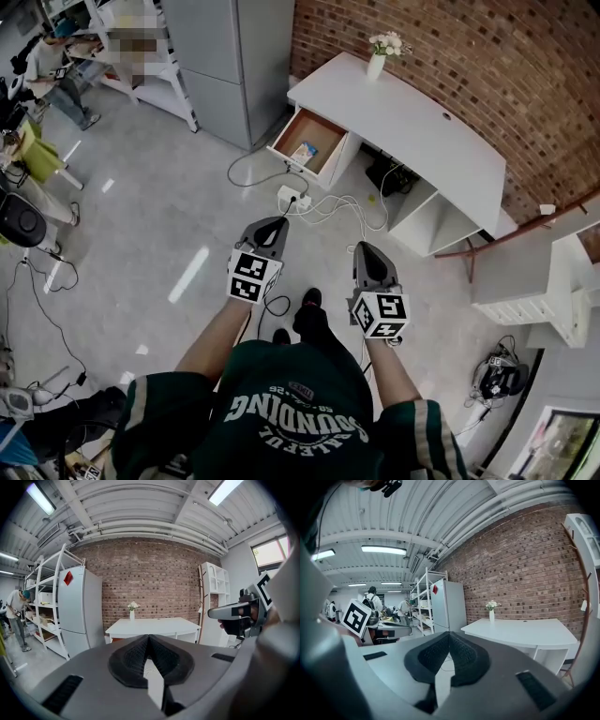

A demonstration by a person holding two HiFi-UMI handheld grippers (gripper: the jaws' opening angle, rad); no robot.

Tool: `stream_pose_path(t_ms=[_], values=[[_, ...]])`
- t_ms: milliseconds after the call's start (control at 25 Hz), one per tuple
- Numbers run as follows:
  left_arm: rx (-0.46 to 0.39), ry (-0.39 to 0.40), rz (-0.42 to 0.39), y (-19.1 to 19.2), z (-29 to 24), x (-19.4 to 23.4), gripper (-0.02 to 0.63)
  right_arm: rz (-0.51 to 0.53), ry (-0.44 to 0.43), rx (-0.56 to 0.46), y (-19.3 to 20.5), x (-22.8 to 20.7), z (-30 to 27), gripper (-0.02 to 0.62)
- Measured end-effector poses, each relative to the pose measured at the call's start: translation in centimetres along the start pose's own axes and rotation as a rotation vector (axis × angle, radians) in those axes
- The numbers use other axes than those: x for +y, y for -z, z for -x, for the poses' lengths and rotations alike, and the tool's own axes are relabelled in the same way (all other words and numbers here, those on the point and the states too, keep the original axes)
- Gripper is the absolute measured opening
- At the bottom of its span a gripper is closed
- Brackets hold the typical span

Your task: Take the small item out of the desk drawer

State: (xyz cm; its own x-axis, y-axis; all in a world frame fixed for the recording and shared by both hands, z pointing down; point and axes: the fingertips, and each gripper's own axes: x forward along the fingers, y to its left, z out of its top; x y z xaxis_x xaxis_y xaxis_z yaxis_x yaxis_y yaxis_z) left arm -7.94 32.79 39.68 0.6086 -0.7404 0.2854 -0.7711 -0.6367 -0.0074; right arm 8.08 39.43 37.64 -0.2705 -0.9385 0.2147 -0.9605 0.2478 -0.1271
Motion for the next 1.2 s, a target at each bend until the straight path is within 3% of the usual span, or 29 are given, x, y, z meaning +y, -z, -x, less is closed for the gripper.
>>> stream_pose_path(t_ms=[560,1200], values=[[0.039,0.004,-0.022,-1.1,-9.9,4.8,0.015,-0.039,-0.016,0.016,-0.8,-5.8,-10.6,0.023],[0.067,-0.06,0.028,-3.8,-21.5,10.9,0.016,-0.027,-0.104,0.057,-4.0,-11.7,-24.1,0.023]])
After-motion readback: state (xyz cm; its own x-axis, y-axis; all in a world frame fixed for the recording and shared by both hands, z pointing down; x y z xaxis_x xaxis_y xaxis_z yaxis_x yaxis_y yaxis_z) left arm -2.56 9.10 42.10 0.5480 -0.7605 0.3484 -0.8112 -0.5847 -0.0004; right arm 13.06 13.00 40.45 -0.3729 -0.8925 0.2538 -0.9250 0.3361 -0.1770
